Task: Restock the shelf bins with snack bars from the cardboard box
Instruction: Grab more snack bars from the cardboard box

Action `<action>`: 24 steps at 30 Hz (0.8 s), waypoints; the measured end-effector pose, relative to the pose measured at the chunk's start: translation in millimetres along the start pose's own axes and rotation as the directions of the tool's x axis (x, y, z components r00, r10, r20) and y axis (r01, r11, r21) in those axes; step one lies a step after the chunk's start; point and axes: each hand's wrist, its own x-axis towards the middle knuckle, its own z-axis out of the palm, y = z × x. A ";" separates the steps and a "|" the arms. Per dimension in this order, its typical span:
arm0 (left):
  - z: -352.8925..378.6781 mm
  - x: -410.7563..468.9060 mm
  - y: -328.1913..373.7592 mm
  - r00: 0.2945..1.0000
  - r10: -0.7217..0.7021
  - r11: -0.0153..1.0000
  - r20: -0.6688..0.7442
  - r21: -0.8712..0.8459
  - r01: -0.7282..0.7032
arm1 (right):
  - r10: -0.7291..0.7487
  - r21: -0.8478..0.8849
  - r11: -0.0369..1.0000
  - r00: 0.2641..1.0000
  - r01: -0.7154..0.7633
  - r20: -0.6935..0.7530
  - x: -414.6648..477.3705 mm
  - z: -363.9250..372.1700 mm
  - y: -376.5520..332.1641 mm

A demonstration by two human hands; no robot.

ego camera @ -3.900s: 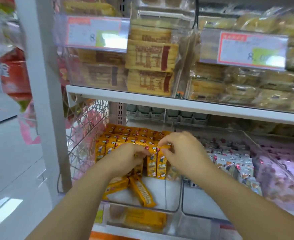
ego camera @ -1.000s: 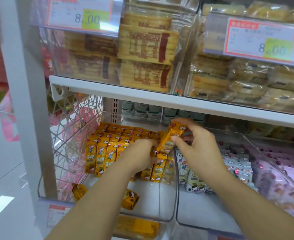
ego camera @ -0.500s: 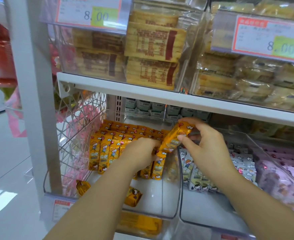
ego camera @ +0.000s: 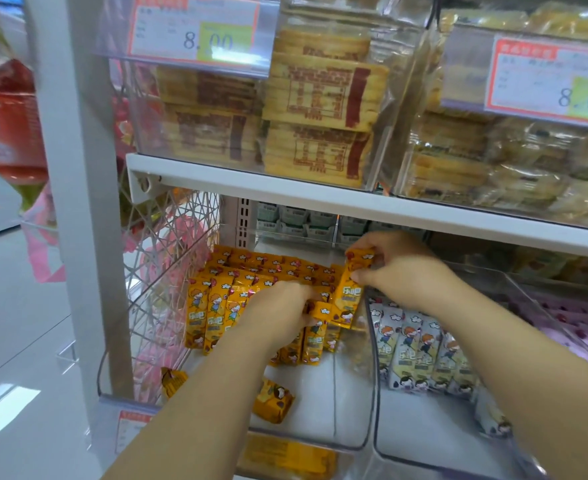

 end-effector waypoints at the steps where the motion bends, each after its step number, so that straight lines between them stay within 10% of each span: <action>1: 0.3 0.4 -0.7 1.000 -0.002 1.000 0.002 -0.003 0.002 | 0.007 -0.019 1.000 1.000 -0.006 0.023 0.9 0.5 0.7; 16: 6.9 0.6 6.1 0.998 0.026 0.979 -0.052 -0.201 -0.036 | 0.074 -0.144 0.988 0.978 -0.045 0.197 18.5 29.1 5.2; 24: 8.2 3.3 15.3 0.994 0.056 0.995 -0.091 -0.079 -0.063 | -0.003 0.381 0.925 1.000 -0.009 0.031 -35.0 28.0 39.2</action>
